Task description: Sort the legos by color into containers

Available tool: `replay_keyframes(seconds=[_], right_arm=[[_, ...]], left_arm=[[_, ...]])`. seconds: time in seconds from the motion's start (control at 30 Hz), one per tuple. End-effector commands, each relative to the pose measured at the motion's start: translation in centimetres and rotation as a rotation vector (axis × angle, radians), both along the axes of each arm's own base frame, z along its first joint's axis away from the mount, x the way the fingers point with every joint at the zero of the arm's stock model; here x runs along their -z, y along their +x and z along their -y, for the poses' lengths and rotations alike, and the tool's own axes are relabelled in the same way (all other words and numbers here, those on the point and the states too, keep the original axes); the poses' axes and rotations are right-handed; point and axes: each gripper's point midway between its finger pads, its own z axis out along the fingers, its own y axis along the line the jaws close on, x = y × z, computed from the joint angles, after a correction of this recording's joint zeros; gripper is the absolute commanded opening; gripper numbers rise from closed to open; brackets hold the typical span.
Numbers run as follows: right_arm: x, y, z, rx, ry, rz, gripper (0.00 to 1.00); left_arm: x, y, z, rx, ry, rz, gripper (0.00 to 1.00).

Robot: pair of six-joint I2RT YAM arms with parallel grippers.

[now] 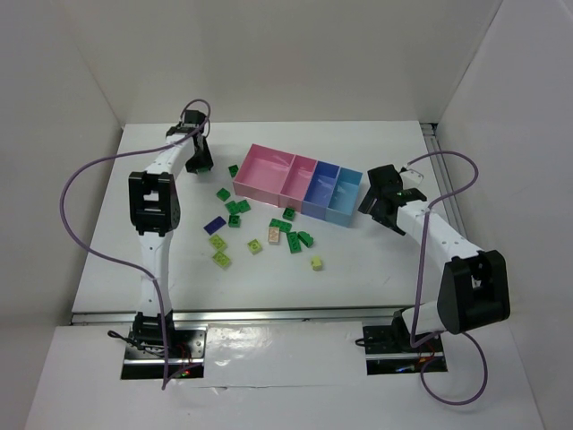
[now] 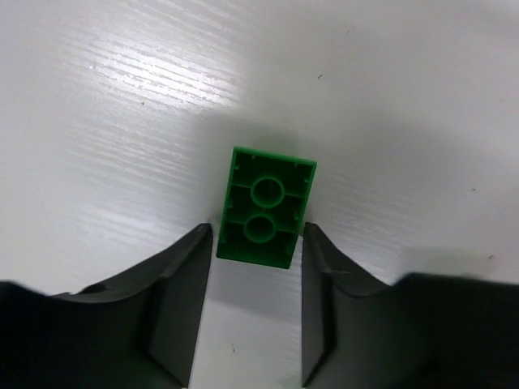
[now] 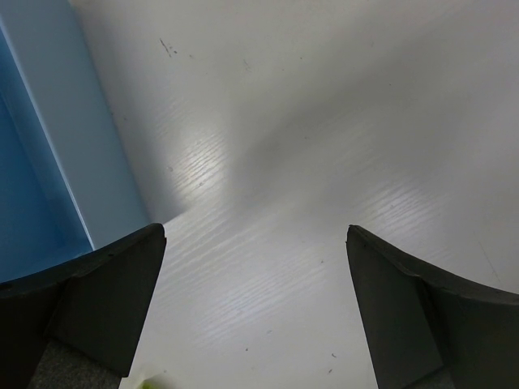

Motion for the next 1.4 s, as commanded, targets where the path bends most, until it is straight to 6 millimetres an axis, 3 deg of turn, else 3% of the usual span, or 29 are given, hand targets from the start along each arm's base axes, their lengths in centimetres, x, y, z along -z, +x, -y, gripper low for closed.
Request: replay_keyframes(seconds=[0.0,0.2,0.4,0.43,0.53,0.57,0.6,0.7,0.83,1.07,1.17,1.2,1.23,1.27,1.3,1.33,1.37], right_arm=[[0.0,0.0,0.4,0.033,-0.004,0.0,1.0],[0.0,0.0,0.4,0.033,-0.004,0.0,1.0],[-0.1,0.0,0.7,0.031,-0.018,-0.001,1.0],[-0.1,0.0,0.7,0.031,-0.018,-0.001,1.0],[-0.5,0.3,0.8,0.036,-0.027,0.004,1.0],[-0.8,0.6,0.4,0.027,-0.024,0.013,1.0],[-0.9,0.5,0.6,0.025,-0.038,0.012,1.0],[-1.5,0.5,0.7,0.018,-0.04,0.027,1.0],[-1.3,0.5,0.7,0.01,-0.043,0.035,1.0],[-0.7,1.0,0.4,-0.004,-0.045,0.002,1.0],[-0.6,1.0,0.0,-0.017,-0.037,0.0,1.0],[-0.9,1.0,0.0,-0.017,-0.035,0.009,1.0],[-0.9,1.0,0.0,-0.017,-0.035,0.009,1.0],[-1.0,0.7,0.0,-0.024,-0.039,0.011,1.0],[-1.0,0.7,0.0,-0.024,-0.039,0.011,1.0],[-1.3,0.7,0.0,-0.024,-0.037,0.02,1.0],[-1.6,0.7,0.0,-0.024,-0.035,0.029,1.0]], left_arm=[[1.9,-0.4,-1.0,0.035,0.044,-0.045,0.5],[-1.8,0.4,0.1,0.074,-0.007,0.035,0.27],[-5.5,-0.9,0.6,0.089,-0.031,0.075,0.22],[-7.1,-1.1,0.8,0.096,-0.041,0.102,0.22],[-8.5,-2.3,1.2,0.1,-0.067,0.113,0.15],[-10.3,-2.6,1.4,0.106,-0.075,0.143,0.13],[-10.2,-3.4,1.6,0.102,-0.088,0.133,0.12],[-12.9,-4.8,2.0,0.109,-0.116,0.178,0.12],[-15.3,-6.3,6.6,0.25,-0.277,0.222,0.13],[-14.7,-9.4,15.4,0.433,-0.339,0.183,0.16],[-14.7,-8.9,17.5,0.453,-0.322,0.191,0.16],[-13.5,-8.6,18.6,0.469,-0.323,0.169,0.17],[-14.3,-7.6,18.7,0.456,-0.322,0.195,0.24],[-14.2,-7.3,19.4,0.465,-0.323,0.197,0.37],[-14.0,-7.1,19.5,0.451,-0.331,0.184,0.56],[-12.9,-6.6,19.6,0.447,-0.329,0.158,0.71],[-13.9,-6.1,19.8,0.449,-0.33,0.17,0.87]])
